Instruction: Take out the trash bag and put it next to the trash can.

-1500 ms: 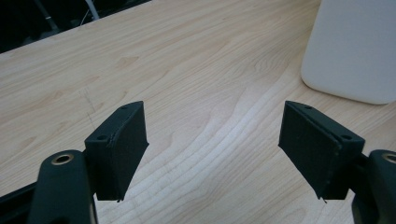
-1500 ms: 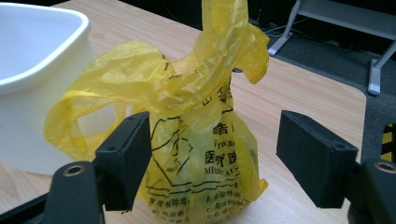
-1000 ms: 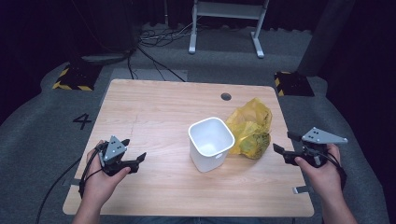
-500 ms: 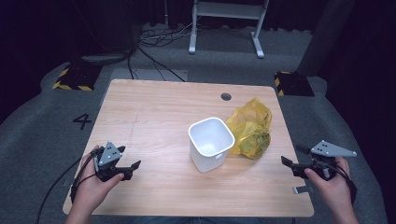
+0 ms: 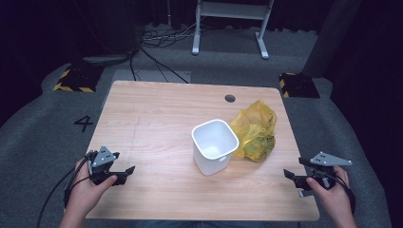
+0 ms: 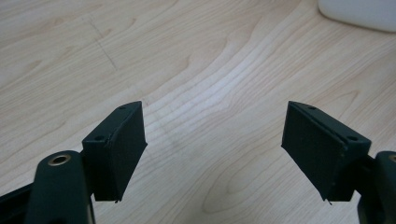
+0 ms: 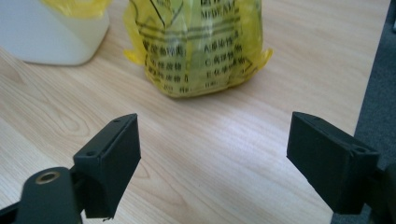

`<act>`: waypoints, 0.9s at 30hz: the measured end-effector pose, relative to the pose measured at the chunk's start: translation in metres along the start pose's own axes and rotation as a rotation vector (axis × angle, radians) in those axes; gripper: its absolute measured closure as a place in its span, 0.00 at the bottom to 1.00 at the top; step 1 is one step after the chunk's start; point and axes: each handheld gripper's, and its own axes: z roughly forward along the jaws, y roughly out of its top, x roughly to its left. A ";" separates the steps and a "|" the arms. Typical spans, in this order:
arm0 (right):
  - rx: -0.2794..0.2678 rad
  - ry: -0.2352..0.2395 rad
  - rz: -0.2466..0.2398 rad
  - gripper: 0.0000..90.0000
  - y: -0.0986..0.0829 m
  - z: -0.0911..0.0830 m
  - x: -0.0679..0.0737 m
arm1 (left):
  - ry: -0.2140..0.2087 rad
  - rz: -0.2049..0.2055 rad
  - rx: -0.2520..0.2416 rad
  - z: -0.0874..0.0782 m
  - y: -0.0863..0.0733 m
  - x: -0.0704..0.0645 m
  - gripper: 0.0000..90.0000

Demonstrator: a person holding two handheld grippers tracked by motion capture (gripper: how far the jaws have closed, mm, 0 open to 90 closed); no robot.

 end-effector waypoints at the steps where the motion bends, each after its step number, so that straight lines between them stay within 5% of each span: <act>1: 0.007 0.000 0.003 0.19 -0.003 0.002 0.000 | -0.006 -0.004 0.005 0.000 -0.001 0.002 0.24; 19: 0.066 -0.002 0.029 0.19 -0.036 0.035 0.000 | -0.002 -0.052 0.087 0.015 -0.023 0.019 0.23; 27: 0.088 -0.016 0.013 0.19 -0.045 0.047 0.004 | 0.031 -0.017 0.133 0.020 -0.028 0.022 0.23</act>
